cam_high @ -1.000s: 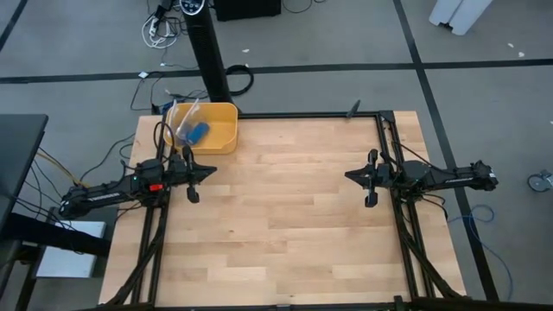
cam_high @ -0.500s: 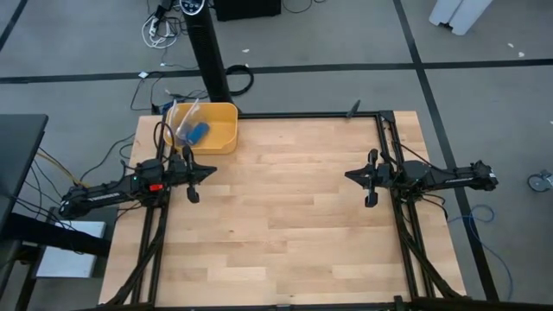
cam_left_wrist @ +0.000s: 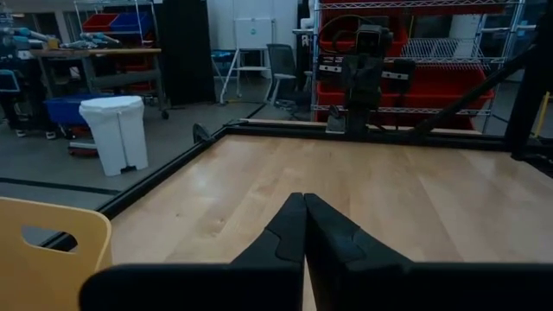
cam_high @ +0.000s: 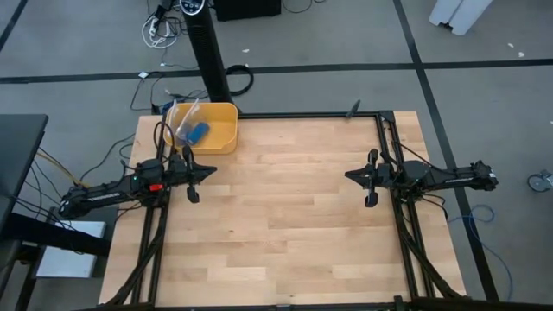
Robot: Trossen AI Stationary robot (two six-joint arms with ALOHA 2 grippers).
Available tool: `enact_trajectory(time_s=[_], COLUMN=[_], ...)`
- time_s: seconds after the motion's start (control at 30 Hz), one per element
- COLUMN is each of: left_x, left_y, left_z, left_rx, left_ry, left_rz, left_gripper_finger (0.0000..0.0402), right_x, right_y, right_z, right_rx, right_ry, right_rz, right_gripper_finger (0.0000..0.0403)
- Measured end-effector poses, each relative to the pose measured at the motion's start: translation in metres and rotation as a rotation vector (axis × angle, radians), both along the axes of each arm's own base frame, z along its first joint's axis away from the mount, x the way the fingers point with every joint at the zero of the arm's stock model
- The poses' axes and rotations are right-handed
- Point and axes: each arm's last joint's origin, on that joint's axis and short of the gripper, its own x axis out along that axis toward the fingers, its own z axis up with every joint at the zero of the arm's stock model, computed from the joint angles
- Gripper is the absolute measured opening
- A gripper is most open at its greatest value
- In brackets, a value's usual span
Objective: Roll bandage
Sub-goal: Return to Home Position
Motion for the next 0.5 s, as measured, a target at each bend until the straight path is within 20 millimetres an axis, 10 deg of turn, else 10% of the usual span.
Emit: enact_trajectory(time_s=[0.5], left_x=[0.0000], left_y=[0.0000], left_z=[0.0000], left_rx=[0.000], left_ry=[0.000], left_rz=[0.000], left_gripper_finger=[0.0010], right_x=[0.0000], right_y=[0.0000], right_z=[0.0001], right_rx=[0.000], right_ry=[0.000], right_rz=[0.000], right_gripper_finger=[0.0025])
